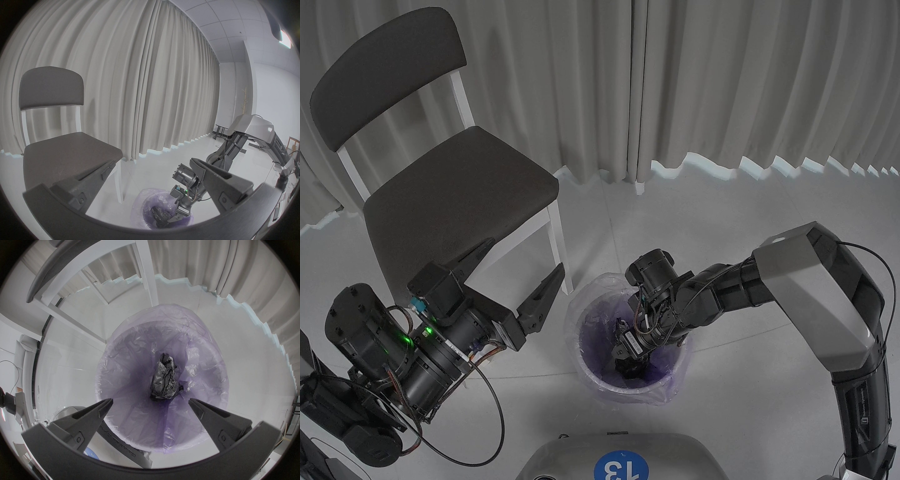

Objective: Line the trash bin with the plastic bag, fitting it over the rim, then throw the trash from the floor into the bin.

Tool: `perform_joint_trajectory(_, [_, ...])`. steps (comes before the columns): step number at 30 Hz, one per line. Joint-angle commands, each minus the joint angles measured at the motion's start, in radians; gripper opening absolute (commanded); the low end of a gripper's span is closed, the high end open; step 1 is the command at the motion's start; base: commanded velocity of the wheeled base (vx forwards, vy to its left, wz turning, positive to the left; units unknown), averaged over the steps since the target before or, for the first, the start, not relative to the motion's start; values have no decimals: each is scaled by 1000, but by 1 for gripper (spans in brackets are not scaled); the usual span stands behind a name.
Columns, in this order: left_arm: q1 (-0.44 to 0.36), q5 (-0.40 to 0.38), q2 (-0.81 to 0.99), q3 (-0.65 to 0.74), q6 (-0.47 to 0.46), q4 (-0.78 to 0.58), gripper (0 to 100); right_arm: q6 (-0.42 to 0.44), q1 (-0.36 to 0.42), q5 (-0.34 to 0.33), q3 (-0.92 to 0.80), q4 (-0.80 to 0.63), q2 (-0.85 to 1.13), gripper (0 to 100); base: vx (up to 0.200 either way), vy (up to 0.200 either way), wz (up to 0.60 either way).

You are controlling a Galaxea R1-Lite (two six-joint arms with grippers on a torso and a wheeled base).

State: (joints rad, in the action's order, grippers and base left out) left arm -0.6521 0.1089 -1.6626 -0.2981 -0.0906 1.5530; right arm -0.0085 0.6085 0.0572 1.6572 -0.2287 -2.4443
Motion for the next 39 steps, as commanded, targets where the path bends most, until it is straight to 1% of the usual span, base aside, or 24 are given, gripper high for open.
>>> perform_joint_trajectory(1, [0, -12, -8, -3, 0, 16, 100, 1, 0, 6, -8, -1, 36, 100, 0, 0, 0])
perform_joint_trajectory(3, [0, -12, -8, -6, 0, 9, 100, 1, 0, 6, -16, -8, 74, 100, 0, 0, 0])
perform_joint_trajectory(7, [-1, -12, 6, -3, 6, -63, 100, 4, -1, 12, -50, -3, 143, 100, 0, 0, 0])
perform_joint_trajectory(8, [-11, -12, 20, -4, 20, -108, 100, 4, -12, 15, -82, 0, 195, 100, 0, 0, 0])
perform_joint_trajectory(10, [-18, -12, 21, -10, 43, -134, 100, 4, -21, 15, -117, 2, 248, 100, 0, 0, 0])
perform_joint_trajectory(11, [-37, -12, 15, -21, 61, -151, 100, 4, -30, 15, -152, 6, 297, 100, 0, 0, 0])
perform_joint_trajectory(12, [-41, -12, 14, -24, 65, -154, 100, 4, -33, 15, -162, 8, 310, 100, 0, 0, 0])
perform_joint_trajectory(14, [-52, -12, -13, -62, 74, -198, 100, 4, -56, 15, -241, 43, 412, 100, 0, 0, 0])
perform_joint_trajectory(15, [-52, -12, -14, -65, 74, -203, 100, 4, -56, 15, -246, 45, 418, 100, 0, 0, 0])
perform_joint_trajectory(16, [-52, -12, -31, -108, 74, -263, 100, 4, -72, 16, -306, 88, 495, 100, 0, 0, 0])
perform_joint_trajectory(20, [-55, -12, -40, -188, 94, -447, 100, 10, -88, 36, -453, 178, 656, 100, 0, 0, 0])
perform_joint_trajectory(23, [-69, -12, -57, -280, 146, -614, 100, 53, -90, 42, -565, 292, 746, 100, 0, 0, 0])
perform_joint_trajectory(26, [-67, -12, -88, -391, 184, -778, 100, 87, -90, 47, -652, 420, 794, 100, 0, 0, 0])
perform_joint_trajectory(27, [-64, -12, -98, -421, 192, -821, 100, 90, -92, 55, -683, 454, 798, 100, 0, 0, 0])
perform_joint_trajectory(29, [-57, -14, -131, -484, 203, -904, 100, 91, -92, 101, -749, 549, 801, 100, 0, 0, 0])
perform_joint_trajectory(31, [-37, -12, -178, -535, 206, -944, 100, 93, -92, 139, -814, 660, 797, 100, 0, 0, 0])
perform_joint_trajectory(32, [-30, -8, -203, -556, 206, -956, 100, 93, -90, 147, -853, 727, 795, 100, 0, 0, 0])
perform_joint_trajectory(34, [-26, -5, -229, -578, 204, -959, 100, 93, -88, 150, -896, 806, 797, 100, 0, 0, 0])
perform_joint_trajectory(35, [-21, 0, -269, -612, 203, -962, 100, 91, -88, 153, -965, 916, 801, 100, 0, 0, 0])
perform_joint_trajectory(36, [-21, 5, -286, -628, 203, -964, 100, 88, -88, 153, -1002, 968, 807, 100, 0, 0, 0])
perform_joint_trajectory(37, [-21, 5, -286, -628, 203, -964, 100, 88, -88, 153, -1002, 968, 807, 100, 0, 0, 0])
perform_joint_trajectory(38, [-21, 14, -325, -676, 200, -984, 100, 85, -88, 153, -1071, 1068, 837, 100, 0, 0, 0])
perform_joint_trajectory(39, [-20, 14, -342, -701, 200, -1002, 100, 84, -90, 153, -1093, 1092, 852, 100, 0, 0, 0])
